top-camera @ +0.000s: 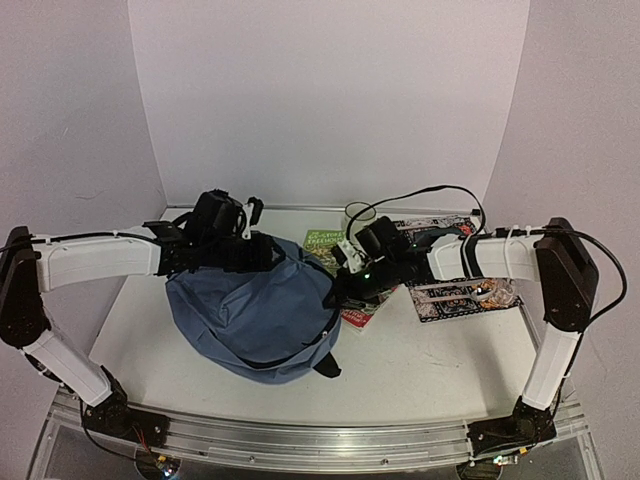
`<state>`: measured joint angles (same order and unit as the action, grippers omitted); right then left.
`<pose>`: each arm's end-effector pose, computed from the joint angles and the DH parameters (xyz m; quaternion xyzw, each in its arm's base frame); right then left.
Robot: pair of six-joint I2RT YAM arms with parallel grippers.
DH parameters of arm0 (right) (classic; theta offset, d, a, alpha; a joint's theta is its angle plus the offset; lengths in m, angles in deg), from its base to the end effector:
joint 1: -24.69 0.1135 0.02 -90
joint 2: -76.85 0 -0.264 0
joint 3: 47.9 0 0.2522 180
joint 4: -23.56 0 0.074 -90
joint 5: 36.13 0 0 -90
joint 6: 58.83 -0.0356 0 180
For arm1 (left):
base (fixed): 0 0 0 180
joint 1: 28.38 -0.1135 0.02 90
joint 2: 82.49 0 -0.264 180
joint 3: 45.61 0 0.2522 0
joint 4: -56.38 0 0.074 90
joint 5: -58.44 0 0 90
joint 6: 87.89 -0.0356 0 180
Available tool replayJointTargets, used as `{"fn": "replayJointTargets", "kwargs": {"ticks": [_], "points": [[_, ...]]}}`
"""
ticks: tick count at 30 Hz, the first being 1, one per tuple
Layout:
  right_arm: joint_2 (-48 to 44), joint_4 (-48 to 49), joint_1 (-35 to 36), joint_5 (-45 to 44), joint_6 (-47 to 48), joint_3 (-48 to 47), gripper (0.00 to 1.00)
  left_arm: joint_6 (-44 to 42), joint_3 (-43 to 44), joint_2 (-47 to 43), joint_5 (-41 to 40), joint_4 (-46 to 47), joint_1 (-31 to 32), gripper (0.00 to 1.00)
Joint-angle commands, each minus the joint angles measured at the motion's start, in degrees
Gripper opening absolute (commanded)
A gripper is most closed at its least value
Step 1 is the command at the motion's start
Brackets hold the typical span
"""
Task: Pack the student bag
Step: Hold the largest pocket of the student bag, then grab the largest pocket of the student bag.
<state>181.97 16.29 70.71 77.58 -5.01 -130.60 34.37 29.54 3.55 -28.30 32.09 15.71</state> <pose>0.2776 0.3083 0.2194 -0.1754 0.8343 0.4570 0.2537 0.2420 -0.2373 0.2661 0.1045 0.8813 -0.3043 0.3461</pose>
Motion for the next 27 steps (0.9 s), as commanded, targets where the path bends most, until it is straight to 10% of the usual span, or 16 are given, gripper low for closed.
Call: {"fn": "replayJointTargets", "kwargs": {"ticks": [1, 27], "points": [[0.4, 1.0, 0.2, 2.2, 0.0, -4.1, 0.04, 2.1, -2.1, -1.2, 3.2, 1.2, 5.0, 0.48], [3.1, 0.8, 0.2, 1.4, -0.1, -9.1, 0.01, 6.3, -5.9, 4.8, 29.1, 1.1, 8.8, 0.45]]}}
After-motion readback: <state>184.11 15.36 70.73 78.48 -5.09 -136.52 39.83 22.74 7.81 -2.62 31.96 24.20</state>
